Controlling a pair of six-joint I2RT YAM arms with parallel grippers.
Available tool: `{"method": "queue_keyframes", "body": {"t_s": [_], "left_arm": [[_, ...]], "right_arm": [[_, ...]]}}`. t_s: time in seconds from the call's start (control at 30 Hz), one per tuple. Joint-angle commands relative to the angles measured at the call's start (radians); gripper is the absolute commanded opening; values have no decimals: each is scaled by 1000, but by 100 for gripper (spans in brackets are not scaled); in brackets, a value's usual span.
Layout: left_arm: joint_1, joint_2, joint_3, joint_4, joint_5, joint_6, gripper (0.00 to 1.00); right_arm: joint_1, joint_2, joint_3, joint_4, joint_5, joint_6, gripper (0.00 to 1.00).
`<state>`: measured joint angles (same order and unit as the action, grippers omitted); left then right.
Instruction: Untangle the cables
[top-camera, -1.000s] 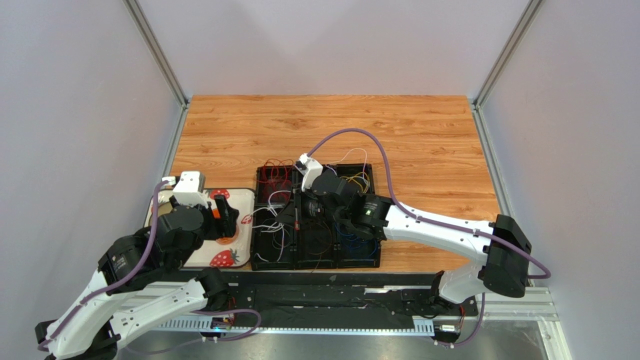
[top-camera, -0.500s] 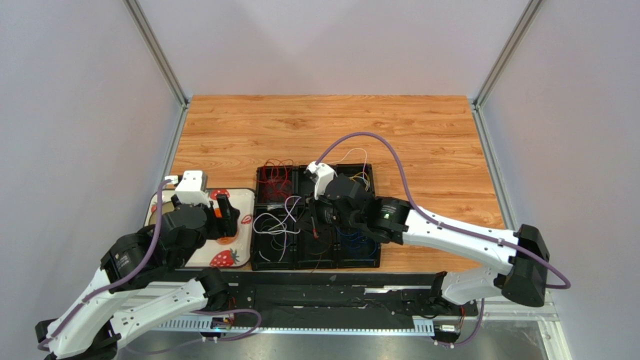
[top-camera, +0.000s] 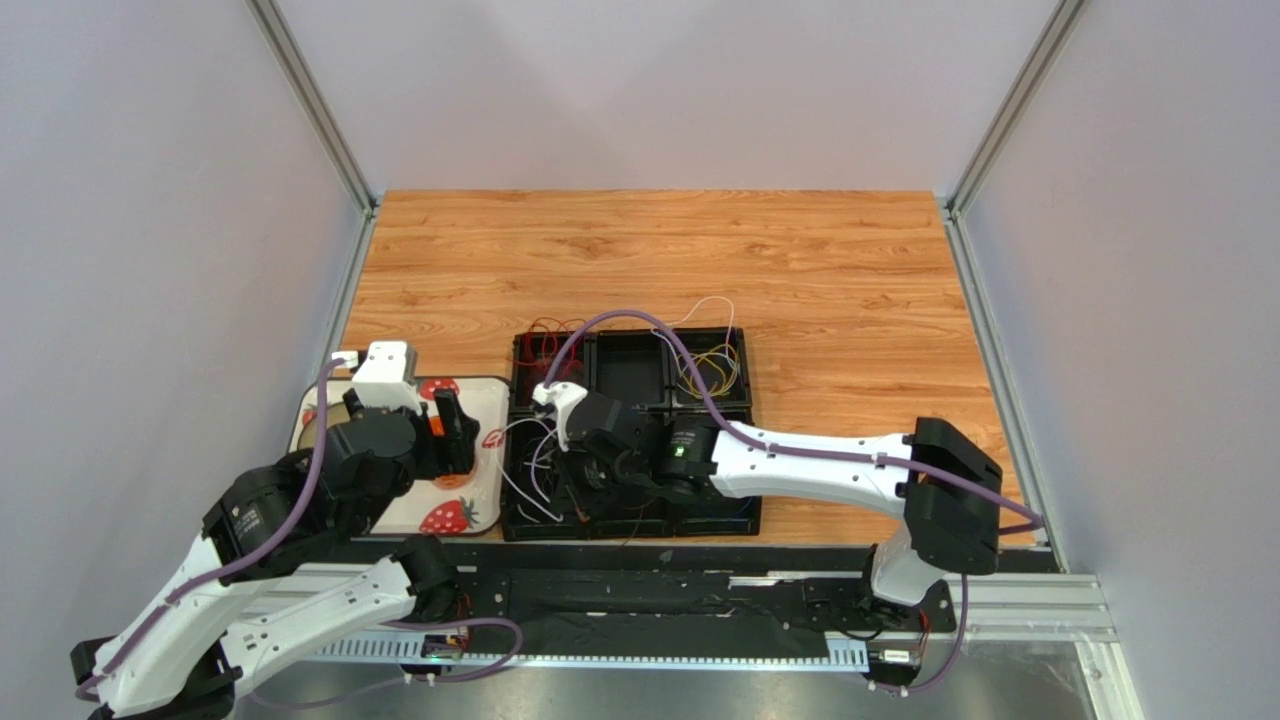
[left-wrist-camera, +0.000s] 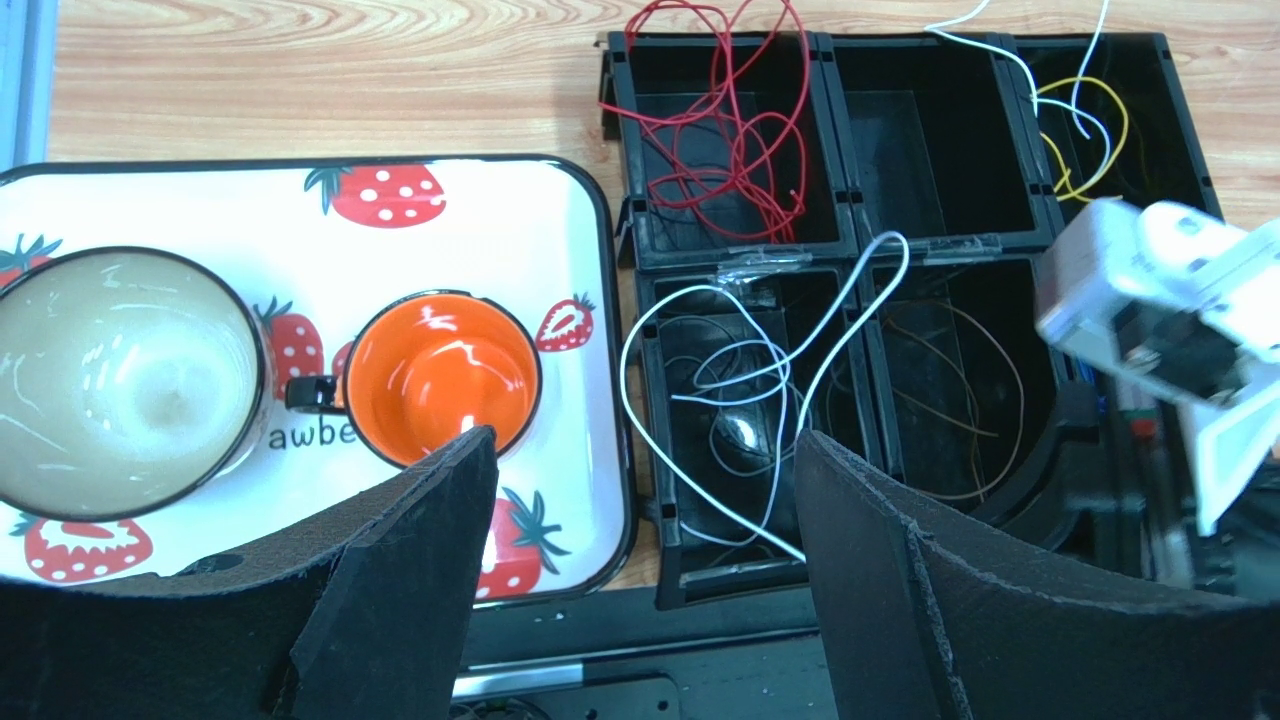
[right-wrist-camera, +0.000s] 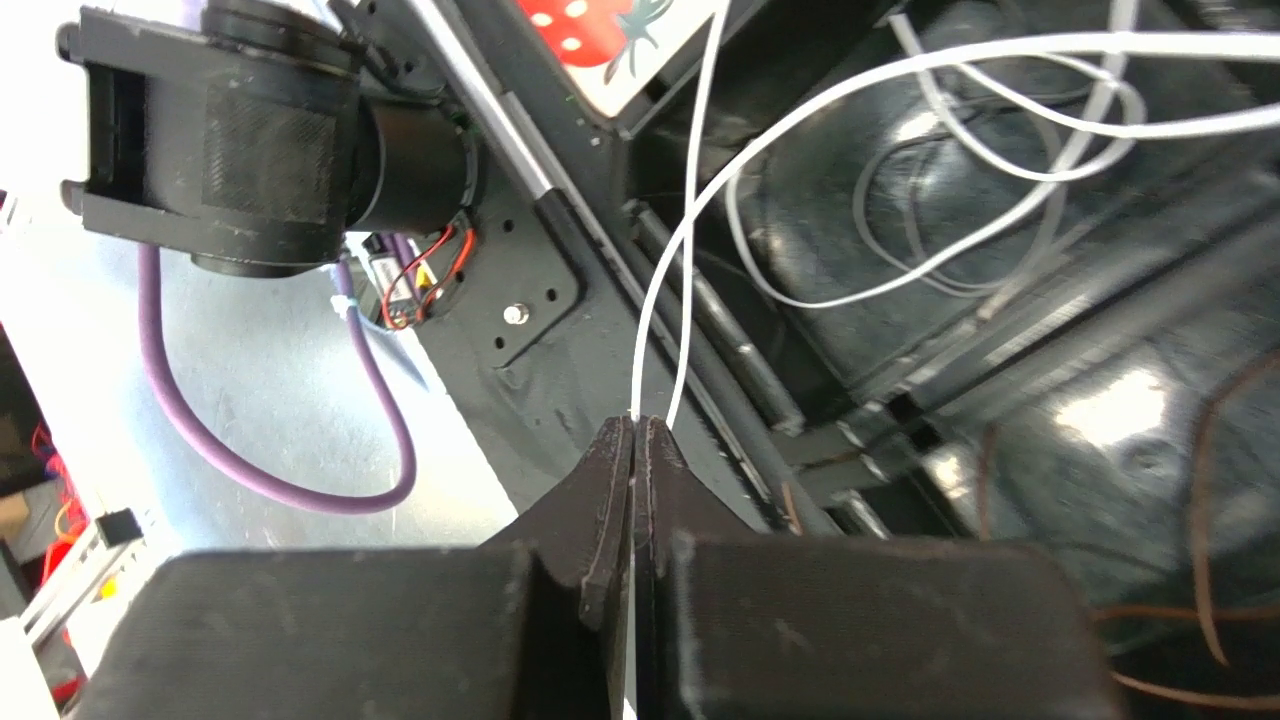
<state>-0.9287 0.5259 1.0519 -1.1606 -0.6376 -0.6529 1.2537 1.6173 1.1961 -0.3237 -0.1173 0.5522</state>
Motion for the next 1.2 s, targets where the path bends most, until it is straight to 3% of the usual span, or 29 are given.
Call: {"method": "queue_keyframes", "body": {"t_s": [0.0, 0.27, 0.57, 0.77, 0.9, 1.17], "left_arm": [[4, 3, -4, 1, -11, -8, 80], [4, -1, -6, 2, -10, -10, 81], [4, -3, -6, 2, -13, -8, 80], [4, 0, -7, 4, -11, -7, 80], [4, 0, -7, 4, -11, -7, 81], [4, 6, -7, 1, -14, -13, 80]], "right_arm": [[4, 45, 57, 57, -12, -23, 0], [-14, 180, 141, 37, 15, -69, 0], [-14, 262, 160, 115, -154, 9, 0], [32, 208, 126, 103, -98, 40, 0], [16, 188, 109, 55, 25, 20, 0], [-56, 282, 259, -50, 83, -50, 0]]}}
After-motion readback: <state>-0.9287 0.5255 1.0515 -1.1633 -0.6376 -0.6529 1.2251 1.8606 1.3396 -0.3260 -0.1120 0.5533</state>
